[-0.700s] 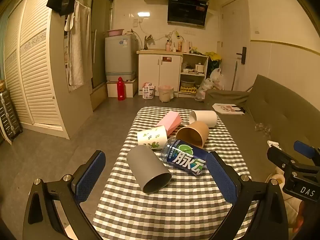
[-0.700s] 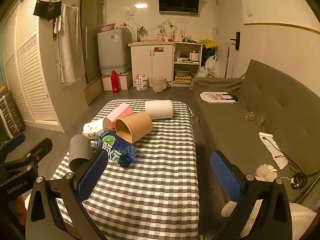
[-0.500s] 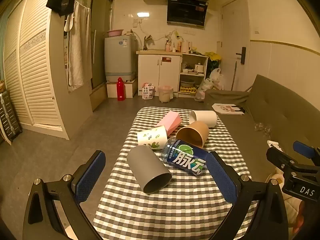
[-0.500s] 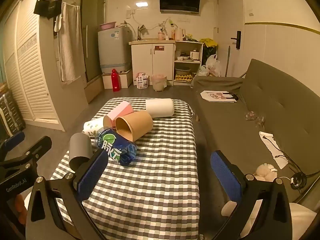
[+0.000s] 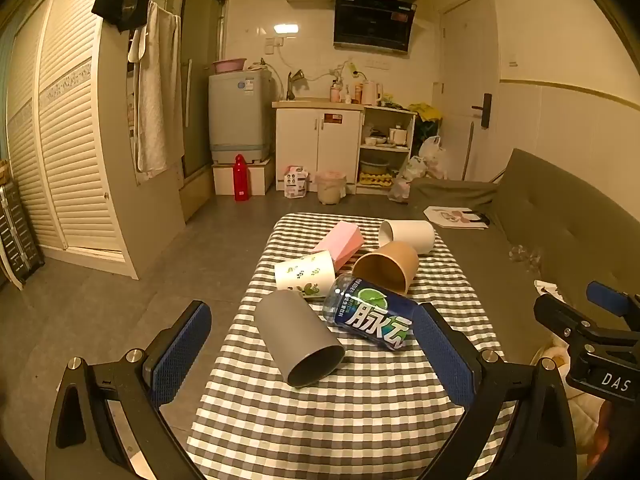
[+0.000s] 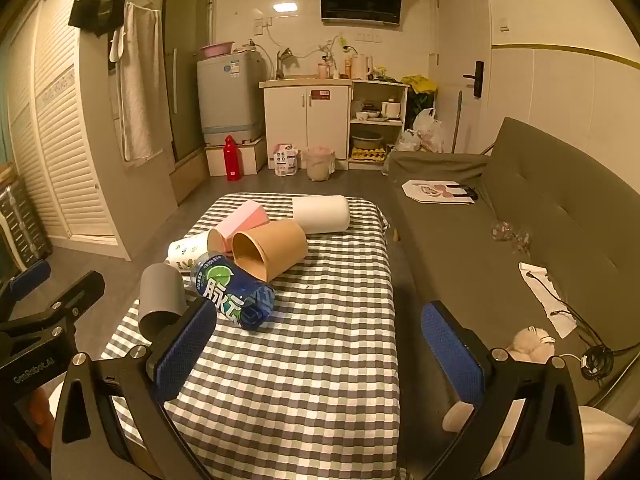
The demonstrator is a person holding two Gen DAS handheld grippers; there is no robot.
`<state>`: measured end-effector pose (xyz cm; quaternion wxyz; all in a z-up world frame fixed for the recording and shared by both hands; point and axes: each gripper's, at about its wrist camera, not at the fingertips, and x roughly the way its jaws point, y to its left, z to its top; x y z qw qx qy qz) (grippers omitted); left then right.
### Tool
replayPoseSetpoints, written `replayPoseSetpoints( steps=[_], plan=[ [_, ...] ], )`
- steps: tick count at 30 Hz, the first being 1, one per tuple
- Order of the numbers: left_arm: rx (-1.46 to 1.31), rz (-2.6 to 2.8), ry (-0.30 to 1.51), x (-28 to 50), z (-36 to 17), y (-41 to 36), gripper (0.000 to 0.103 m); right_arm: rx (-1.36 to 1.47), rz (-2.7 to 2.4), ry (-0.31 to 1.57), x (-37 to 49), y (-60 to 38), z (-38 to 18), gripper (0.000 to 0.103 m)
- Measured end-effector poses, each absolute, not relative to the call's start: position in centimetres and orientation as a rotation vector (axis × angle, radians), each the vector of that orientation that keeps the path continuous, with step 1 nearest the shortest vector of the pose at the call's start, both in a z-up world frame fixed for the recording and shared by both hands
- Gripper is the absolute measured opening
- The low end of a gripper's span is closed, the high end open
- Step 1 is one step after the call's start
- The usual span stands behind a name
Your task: Flip cup upside down
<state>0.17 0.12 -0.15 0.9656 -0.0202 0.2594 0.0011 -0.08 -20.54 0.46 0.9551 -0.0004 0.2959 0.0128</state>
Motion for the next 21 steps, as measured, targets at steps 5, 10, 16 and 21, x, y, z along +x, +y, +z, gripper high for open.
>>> replayPoseSetpoints(
  steps=[5,10,16,21],
  plan=[
    [-0.035,0.004,0.521,0.04,-0.3,0.08,0.103,-0.001,0.027,0.601,-0.07,-20.6,0.46,0.103],
    [-0.033,0.007,0.519,0.06,-0.32,0.01,0.103,-0.001,0.027,0.602,-0.06,-20.61,0.45,0.103],
    [-0.032,0.006,0.518,0.05,-0.35,0.02,0.103,-0.001,0.027,0.602,-0.07,-20.61,0.43,0.103],
    [-0.036,0.006,0.521,0.05,-0.34,-0.01,0.103,-0.001,0.028,0.604,-0.03,-20.62,0.39,0.103]
  ],
)
